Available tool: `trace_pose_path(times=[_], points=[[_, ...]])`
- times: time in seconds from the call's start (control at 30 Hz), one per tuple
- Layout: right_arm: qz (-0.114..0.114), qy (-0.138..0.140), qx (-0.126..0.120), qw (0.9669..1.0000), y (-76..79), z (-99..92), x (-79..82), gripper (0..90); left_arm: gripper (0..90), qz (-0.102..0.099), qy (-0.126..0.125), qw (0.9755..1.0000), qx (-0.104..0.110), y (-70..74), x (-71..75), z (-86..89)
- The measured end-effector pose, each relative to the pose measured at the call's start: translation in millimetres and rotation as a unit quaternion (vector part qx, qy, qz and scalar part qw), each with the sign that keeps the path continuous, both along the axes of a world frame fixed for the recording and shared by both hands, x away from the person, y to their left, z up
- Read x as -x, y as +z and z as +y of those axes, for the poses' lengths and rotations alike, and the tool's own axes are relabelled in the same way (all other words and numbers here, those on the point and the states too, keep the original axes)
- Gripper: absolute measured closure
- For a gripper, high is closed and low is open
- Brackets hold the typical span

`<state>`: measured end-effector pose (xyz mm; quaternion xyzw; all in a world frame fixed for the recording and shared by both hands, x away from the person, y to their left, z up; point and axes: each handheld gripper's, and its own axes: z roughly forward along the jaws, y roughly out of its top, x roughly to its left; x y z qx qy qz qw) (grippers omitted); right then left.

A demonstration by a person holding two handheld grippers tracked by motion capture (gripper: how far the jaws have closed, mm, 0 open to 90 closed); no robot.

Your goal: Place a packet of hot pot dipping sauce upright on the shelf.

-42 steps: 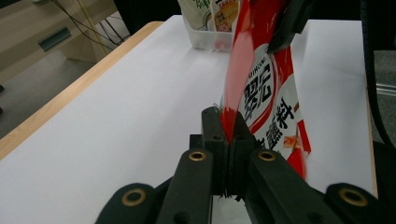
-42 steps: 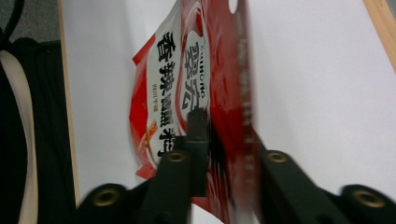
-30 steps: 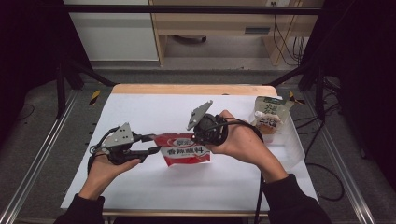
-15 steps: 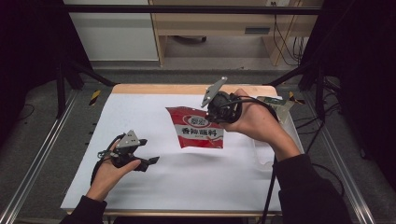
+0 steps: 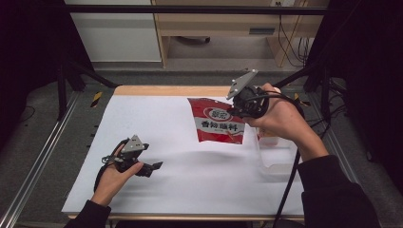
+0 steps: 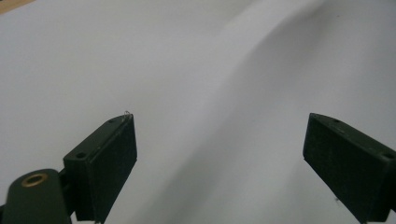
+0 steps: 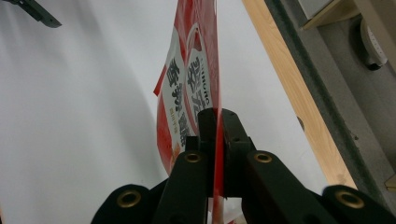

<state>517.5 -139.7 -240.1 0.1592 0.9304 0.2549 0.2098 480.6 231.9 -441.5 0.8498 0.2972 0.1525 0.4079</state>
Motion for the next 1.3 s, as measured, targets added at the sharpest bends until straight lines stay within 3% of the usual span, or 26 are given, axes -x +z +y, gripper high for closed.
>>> trace_pose_path(times=[0.6,0.93,1.3], points=[[-0.013,-0.036,-0.015,0.9992,5.5,-63.3,16.5,89.8,10.0,0.001,0.003,1.0000,-0.001,0.1,-0.7,3.3],[-0.014,-0.063,-0.022,0.9977,4.2,-97.4,26.2,89.8,10.0,0.003,0.017,0.9996,0.020,2.9,-3.4,15.4],[-0.013,-0.084,-0.041,0.9956,4.7,-127.3,36.0,89.8,9.9,0.006,0.018,0.9997,0.017,0.3,-3.9,14.8]])
